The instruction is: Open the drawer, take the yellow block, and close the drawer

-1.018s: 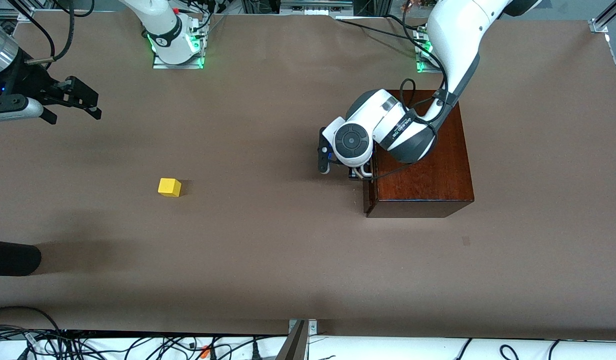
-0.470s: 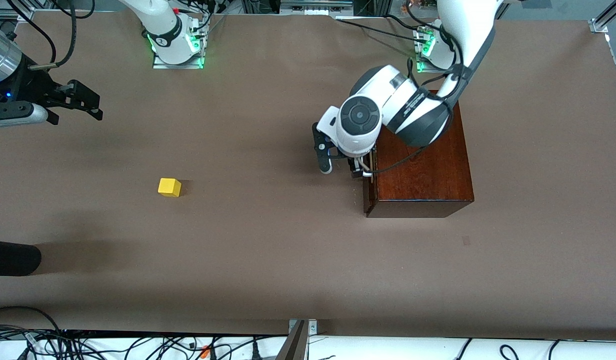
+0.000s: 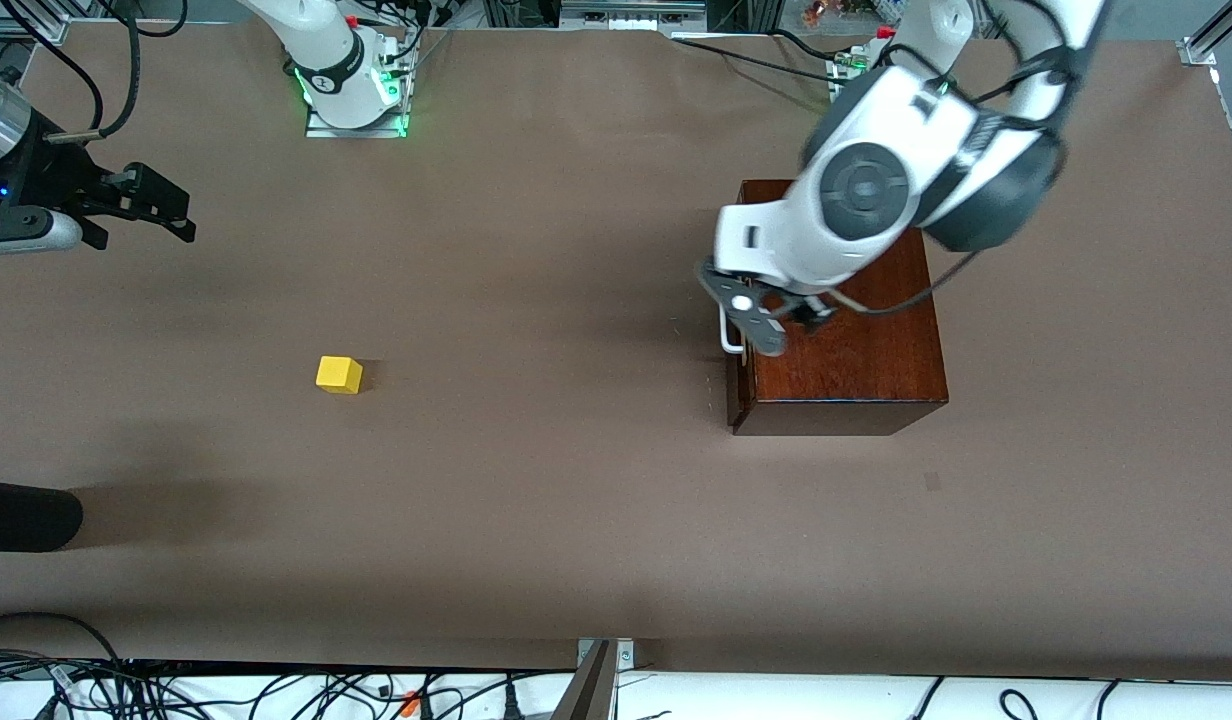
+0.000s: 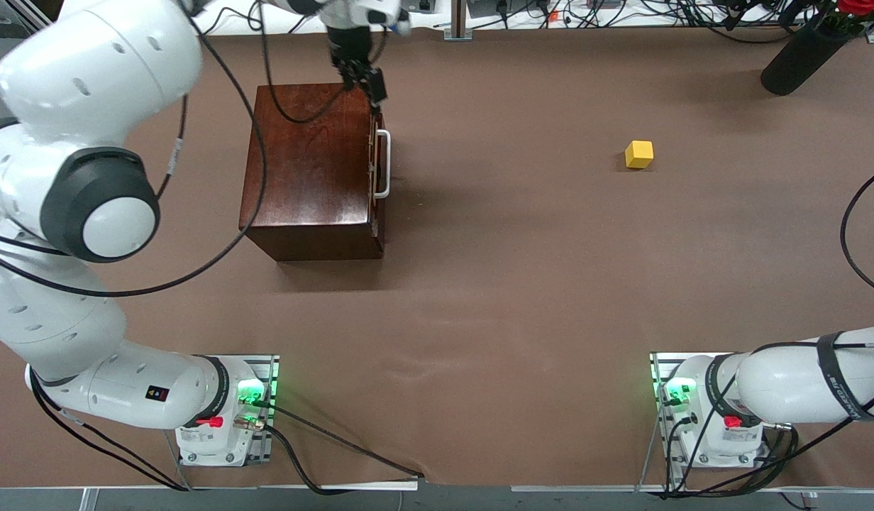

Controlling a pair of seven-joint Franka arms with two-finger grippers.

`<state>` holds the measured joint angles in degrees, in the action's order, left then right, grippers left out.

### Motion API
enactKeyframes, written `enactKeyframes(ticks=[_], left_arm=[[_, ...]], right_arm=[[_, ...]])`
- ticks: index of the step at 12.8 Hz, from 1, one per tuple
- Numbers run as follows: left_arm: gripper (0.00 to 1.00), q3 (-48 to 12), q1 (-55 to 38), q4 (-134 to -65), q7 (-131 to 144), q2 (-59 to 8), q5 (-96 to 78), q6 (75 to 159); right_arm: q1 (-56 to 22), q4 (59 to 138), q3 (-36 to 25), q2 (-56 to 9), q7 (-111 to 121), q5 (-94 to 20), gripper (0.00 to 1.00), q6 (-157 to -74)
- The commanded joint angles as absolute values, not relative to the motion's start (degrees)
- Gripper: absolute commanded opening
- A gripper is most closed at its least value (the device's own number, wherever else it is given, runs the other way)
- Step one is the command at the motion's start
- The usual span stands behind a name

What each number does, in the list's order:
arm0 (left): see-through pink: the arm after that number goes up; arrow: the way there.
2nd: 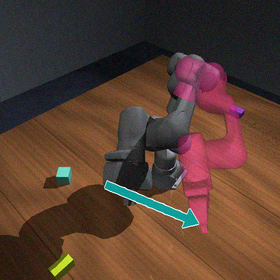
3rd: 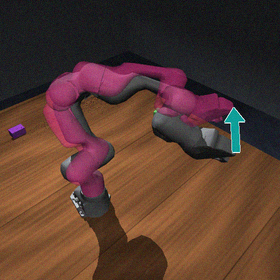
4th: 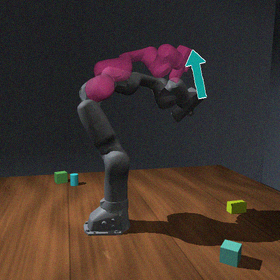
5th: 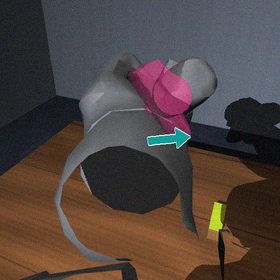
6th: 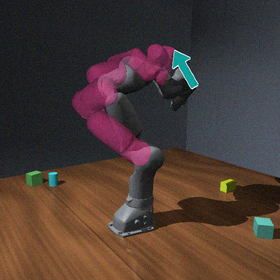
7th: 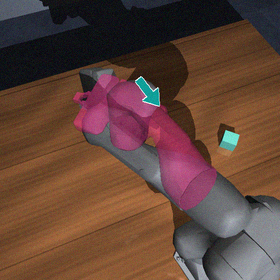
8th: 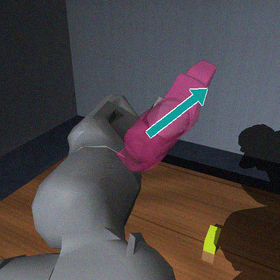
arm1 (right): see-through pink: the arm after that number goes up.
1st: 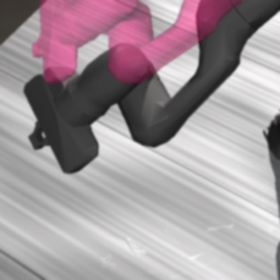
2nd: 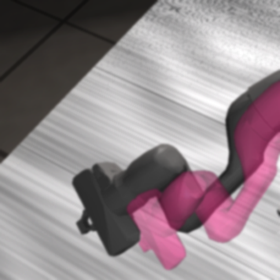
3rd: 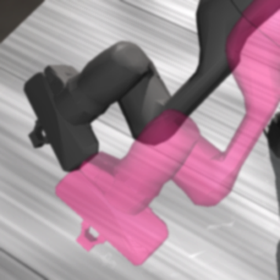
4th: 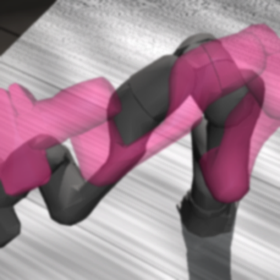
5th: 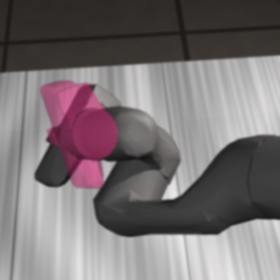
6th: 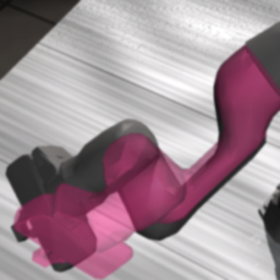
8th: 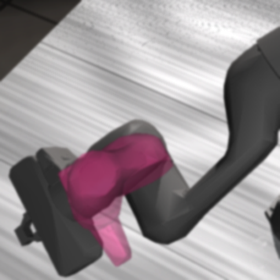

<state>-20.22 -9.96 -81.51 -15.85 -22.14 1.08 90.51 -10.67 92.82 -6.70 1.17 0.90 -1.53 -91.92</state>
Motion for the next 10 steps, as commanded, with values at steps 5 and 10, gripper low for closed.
enactKeyframes(ticks=[5,10], left_arm=[[1.00,-17.95,1.31,-75.24,-12.39,-18.28,0.44,79.89],[1.00,-6.78,-2.01,-82.41,-3.48,-11.19,0.26,91.55]], right_arm=[[-10.46,90.97,-6.50,0.53,1.67,-0.97,1.00,-90.62],[-10.37,90.97,-6.50,0.44,1.67,-0.97,1.00,-90.53]])
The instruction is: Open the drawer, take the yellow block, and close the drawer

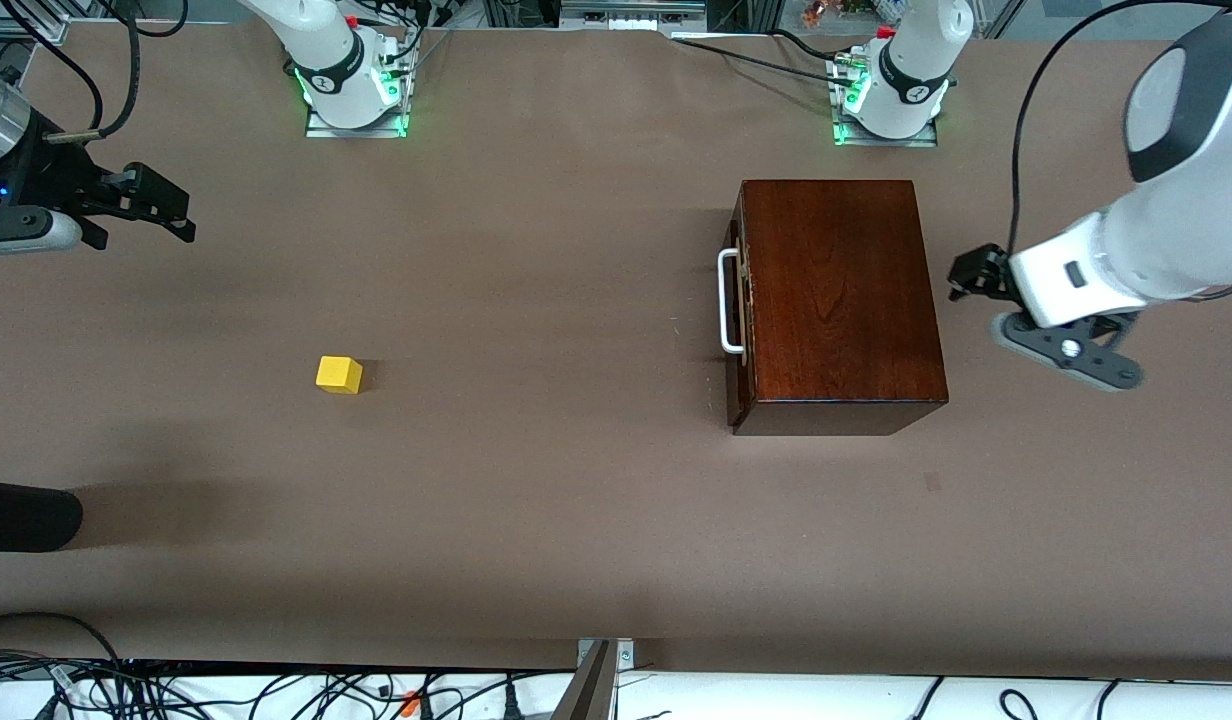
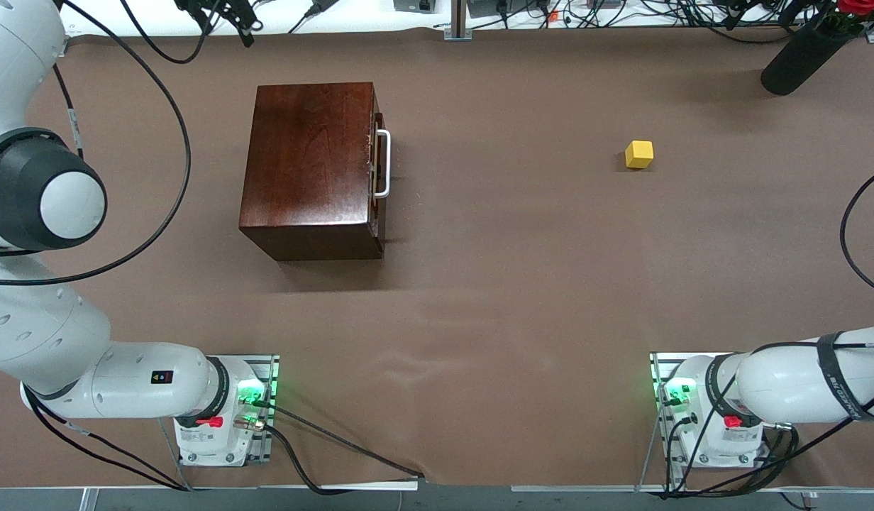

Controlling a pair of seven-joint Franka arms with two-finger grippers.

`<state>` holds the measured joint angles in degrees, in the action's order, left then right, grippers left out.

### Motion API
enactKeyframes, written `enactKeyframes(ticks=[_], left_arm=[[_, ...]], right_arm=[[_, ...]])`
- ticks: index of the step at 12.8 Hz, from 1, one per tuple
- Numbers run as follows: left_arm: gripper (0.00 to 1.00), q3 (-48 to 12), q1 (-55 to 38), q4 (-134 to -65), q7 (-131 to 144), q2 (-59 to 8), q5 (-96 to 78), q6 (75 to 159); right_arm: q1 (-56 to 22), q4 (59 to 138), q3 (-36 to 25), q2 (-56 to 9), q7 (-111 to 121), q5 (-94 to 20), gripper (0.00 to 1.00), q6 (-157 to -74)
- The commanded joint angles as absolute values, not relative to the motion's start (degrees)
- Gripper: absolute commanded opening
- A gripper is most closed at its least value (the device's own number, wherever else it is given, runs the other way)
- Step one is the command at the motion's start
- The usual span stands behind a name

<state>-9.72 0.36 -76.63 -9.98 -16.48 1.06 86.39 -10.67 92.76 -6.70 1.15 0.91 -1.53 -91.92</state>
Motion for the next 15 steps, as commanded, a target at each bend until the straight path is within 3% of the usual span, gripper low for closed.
enactKeyframes(ticks=[1,5,8,15], left_arm=[[1.00,-6.42,-2.02,-84.62,0.23,-9.25,0.35,92.89],[1.00,0.60,-5.18,-92.97,3.08,-2.12,0.18,93.25],[1.00,1.32,-5.36,-101.75,4.65,4.55,0.44,97.90],[1.00,0.79,-5.19,-100.11,5.10,2.90,0.53,96.94]], right_arm=[[-10.46,90.97,-6.50,0.44,1.58,-0.97,1.00,-90.53],[-10.37,90.97,-6.50,0.53,1.67,-0.97,1.00,-90.44],[-10.46,90.97,-6.50,0.53,1.67,-1.05,1.00,-90.44],[-10.37,90.97,-6.50,0.53,1.67,-1.05,1.00,-90.44]])
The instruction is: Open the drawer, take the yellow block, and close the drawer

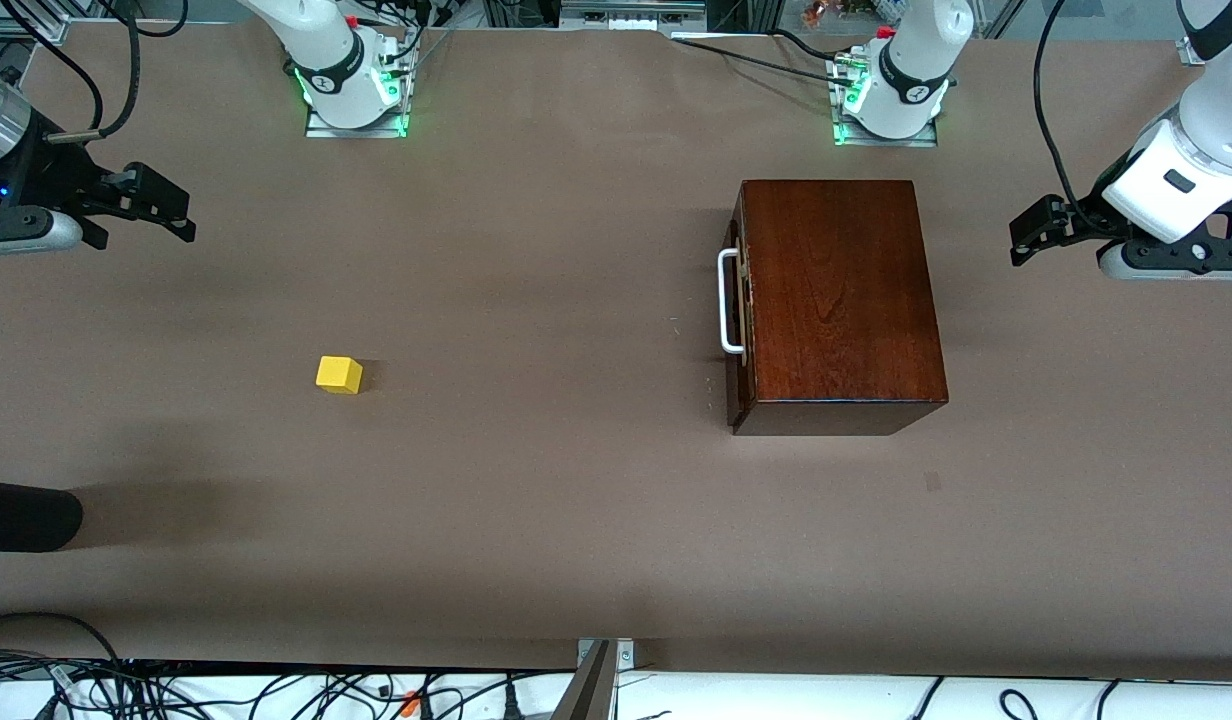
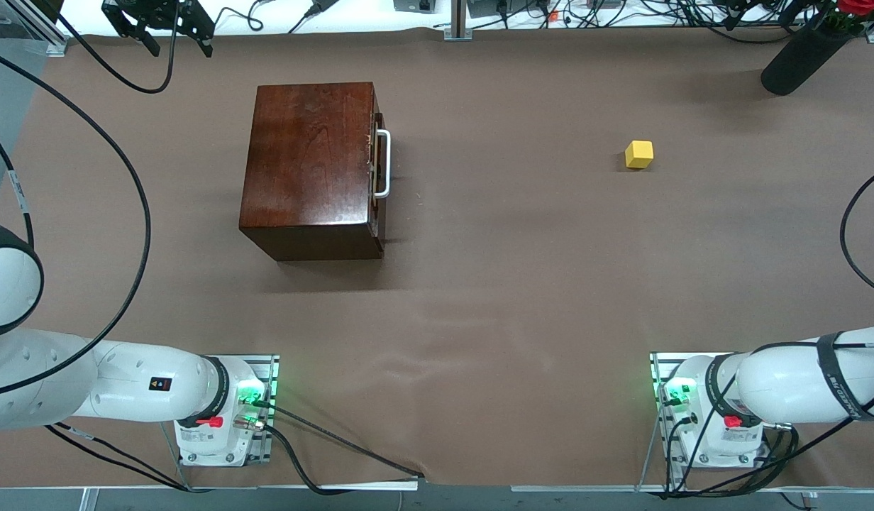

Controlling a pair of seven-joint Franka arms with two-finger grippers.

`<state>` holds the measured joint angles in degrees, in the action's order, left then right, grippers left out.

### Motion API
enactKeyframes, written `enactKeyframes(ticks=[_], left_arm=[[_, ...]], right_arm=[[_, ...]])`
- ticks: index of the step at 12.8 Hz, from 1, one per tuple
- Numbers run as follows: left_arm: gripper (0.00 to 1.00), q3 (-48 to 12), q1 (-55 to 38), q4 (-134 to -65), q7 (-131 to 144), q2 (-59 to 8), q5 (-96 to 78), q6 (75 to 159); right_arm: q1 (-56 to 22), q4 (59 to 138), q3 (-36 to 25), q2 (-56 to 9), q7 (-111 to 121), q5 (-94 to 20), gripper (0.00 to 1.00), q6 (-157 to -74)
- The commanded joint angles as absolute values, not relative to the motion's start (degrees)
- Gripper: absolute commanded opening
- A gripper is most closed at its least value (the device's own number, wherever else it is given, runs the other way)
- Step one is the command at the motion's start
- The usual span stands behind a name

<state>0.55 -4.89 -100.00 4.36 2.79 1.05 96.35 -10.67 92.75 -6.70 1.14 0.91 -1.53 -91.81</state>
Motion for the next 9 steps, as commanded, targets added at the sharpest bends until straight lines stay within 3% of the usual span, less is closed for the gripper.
enactKeyframes(ticks=[1,9], left_arm=[[1.00,0.79,-5.19,-100.02,5.10,2.90,0.53,96.86],[1.00,0.70,-4.83,-100.02,5.01,2.81,0.44,96.42]], right_arm=[[-10.37,90.97,-6.50,0.44,1.67,-1.05,1.00,-90.44],[-10.37,90.97,-6.50,0.44,1.67,-1.05,1.00,-90.53]])
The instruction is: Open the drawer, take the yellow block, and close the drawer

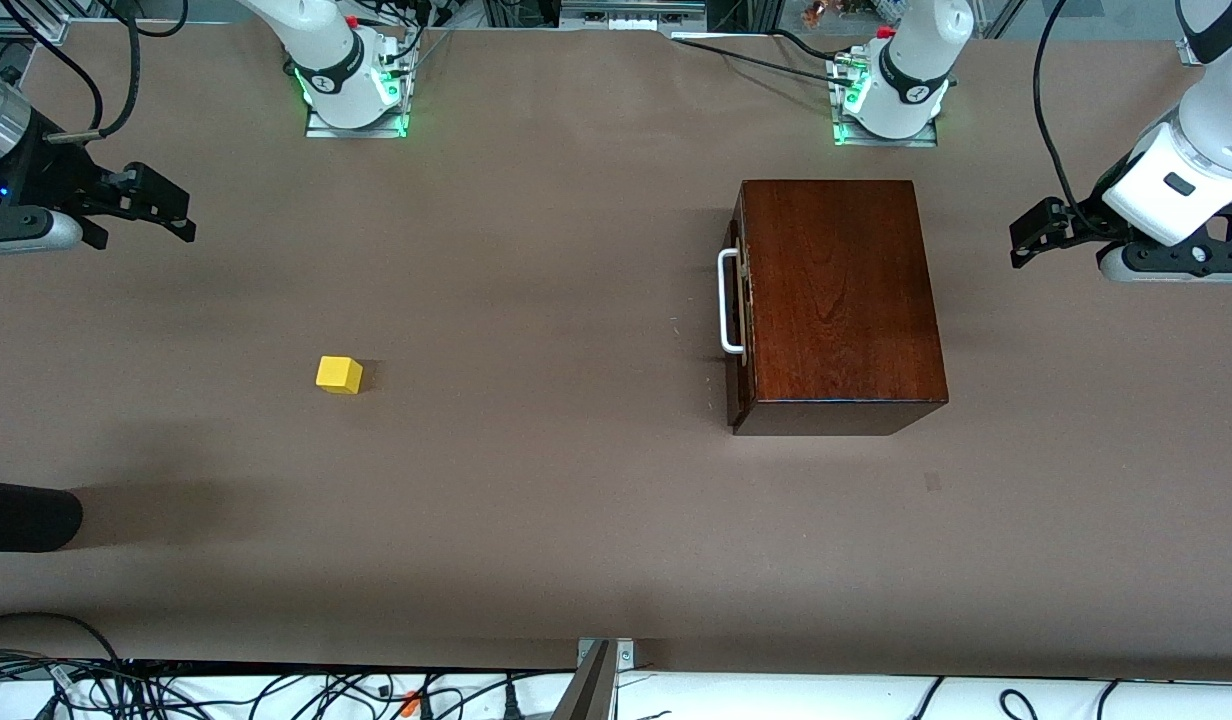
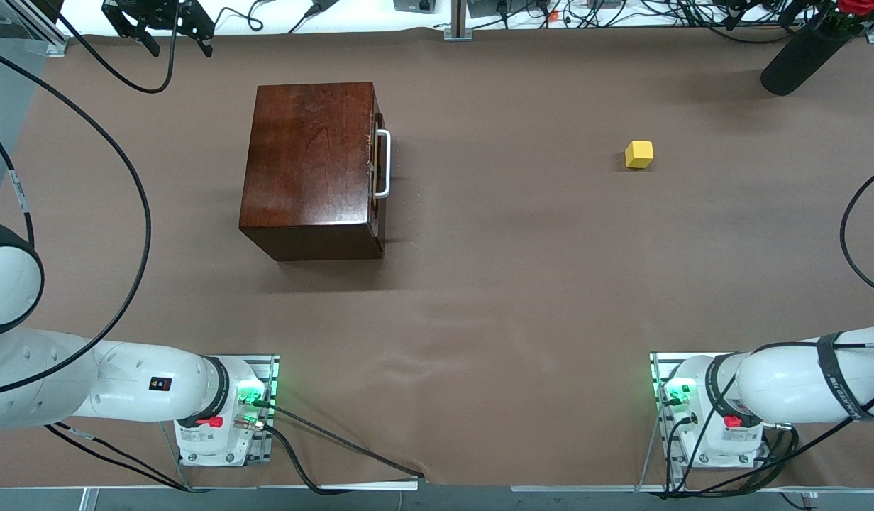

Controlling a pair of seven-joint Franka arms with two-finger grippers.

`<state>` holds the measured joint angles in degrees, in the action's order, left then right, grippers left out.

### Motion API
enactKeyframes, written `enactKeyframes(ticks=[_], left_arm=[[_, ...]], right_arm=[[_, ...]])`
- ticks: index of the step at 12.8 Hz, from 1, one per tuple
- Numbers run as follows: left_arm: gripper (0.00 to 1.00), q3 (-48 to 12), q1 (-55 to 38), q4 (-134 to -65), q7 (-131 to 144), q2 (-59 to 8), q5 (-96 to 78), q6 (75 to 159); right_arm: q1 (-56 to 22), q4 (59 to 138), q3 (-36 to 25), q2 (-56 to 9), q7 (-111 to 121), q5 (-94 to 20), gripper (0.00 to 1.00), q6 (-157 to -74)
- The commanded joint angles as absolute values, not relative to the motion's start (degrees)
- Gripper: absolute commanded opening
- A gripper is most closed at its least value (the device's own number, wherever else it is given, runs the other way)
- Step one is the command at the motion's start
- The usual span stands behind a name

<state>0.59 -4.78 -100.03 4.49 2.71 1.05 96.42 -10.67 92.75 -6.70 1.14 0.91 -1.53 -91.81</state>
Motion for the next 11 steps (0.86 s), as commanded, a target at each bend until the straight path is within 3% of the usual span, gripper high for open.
enactKeyframes(ticks=[1,11], left_arm=[[1.00,0.70,-4.83,-99.93,5.10,2.81,0.44,96.42],[1.00,0.70,-4.92,-99.84,5.10,2.72,0.44,95.71]], right_arm=[[-10.37,90.97,-6.50,0.44,1.67,-1.05,1.00,-90.53],[-10.37,90.97,-6.50,0.44,1.67,-1.05,1.00,-90.53]])
